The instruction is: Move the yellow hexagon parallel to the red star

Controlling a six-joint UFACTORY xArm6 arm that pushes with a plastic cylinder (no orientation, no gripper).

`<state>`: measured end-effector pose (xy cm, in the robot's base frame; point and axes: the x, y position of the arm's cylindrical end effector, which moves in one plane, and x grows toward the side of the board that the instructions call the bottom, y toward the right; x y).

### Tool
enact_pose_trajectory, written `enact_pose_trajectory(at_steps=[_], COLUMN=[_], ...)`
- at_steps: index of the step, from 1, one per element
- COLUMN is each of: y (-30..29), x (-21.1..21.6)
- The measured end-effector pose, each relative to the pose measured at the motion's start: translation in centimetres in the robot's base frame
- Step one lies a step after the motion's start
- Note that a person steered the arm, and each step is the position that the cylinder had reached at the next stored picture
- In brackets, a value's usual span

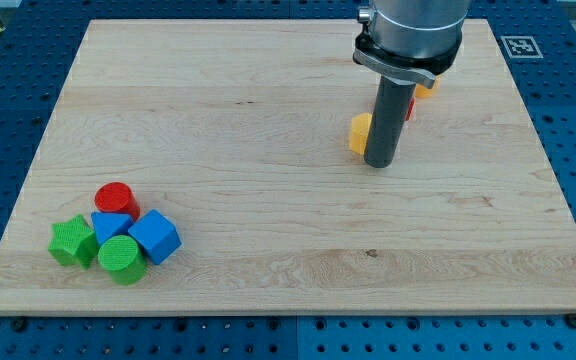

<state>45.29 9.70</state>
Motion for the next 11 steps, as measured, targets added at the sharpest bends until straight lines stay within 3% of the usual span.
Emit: enact_pose_trajectory(at_steps=[4,9,11], y=[2.9,-2.9,-5.0], x=[-3.3,-3.1,-7.2])
